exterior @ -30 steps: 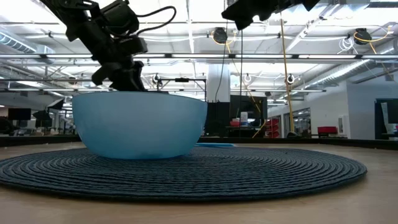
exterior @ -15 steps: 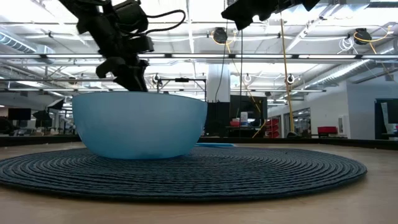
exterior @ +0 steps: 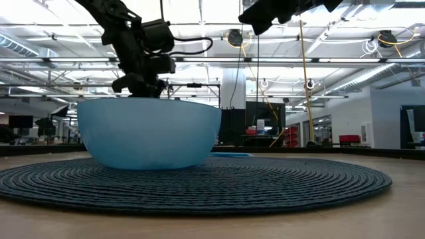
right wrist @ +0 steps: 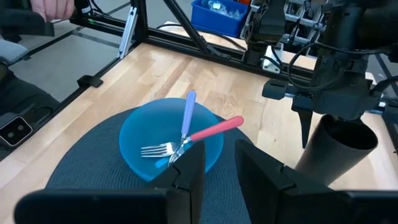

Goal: Pick & Place Utensil
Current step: Put the black cup to the right of the blue bowl on the blue mat

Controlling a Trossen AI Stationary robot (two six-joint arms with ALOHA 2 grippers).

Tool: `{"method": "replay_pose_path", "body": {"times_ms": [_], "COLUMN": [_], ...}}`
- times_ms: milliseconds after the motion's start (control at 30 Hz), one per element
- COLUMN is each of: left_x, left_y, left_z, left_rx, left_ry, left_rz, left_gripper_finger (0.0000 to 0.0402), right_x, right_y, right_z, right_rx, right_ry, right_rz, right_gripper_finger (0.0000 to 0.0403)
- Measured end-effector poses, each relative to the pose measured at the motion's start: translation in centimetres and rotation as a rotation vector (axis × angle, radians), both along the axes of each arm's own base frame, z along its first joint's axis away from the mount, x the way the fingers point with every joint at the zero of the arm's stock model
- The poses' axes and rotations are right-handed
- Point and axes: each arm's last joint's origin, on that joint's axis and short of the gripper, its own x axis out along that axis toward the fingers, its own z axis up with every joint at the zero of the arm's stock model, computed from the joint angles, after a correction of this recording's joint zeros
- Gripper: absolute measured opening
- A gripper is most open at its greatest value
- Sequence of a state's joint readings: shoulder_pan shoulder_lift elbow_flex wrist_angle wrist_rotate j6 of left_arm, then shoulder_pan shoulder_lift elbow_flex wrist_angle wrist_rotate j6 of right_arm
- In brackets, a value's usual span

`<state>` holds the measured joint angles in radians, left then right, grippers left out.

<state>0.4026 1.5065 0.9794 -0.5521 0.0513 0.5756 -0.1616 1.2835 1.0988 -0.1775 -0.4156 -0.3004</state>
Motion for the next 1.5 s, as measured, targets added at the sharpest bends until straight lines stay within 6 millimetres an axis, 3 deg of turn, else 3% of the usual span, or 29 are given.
{"method": "replay_pose_path", "body": {"times_ms": [533,800,1000,1167,1500], "left_x": [-0.17,-0.18,-0.18,-0.18,-0.27], "left_y": [0.11,0.10,0.10,0.09,0.00], "left_z": [0.30,0.28,0.28,0.28,0.34], "left_rx": [0.044,0.041,0.041,0.039,0.076], "left_ry": [0.008,0.008,0.008,0.009,0.043], "left_rz": [0.032,0.036,0.038,0.040,0.065], "left_gripper_finger": [0.0090,0.0010,0.0029,0.0008,0.0007], "right_x": [0.00,0.00,0.00,0.00,0.00], "right_y": [0.00,-0.01,-0.01,-0.01,-0.01], "right_z": [0.00,0.00,0.00,0.00,0.00], "right_rx": [-0.014,-0.010,-0.009,-0.008,-0.008], "right_ry": [-0.004,-0.003,-0.002,-0.003,-0.002], "right_rz": [0.005,0.002,0.000,0.000,0.000], "right_gripper_finger": [0.0086,0.0086,0.0086,0.0086,0.0086]}}
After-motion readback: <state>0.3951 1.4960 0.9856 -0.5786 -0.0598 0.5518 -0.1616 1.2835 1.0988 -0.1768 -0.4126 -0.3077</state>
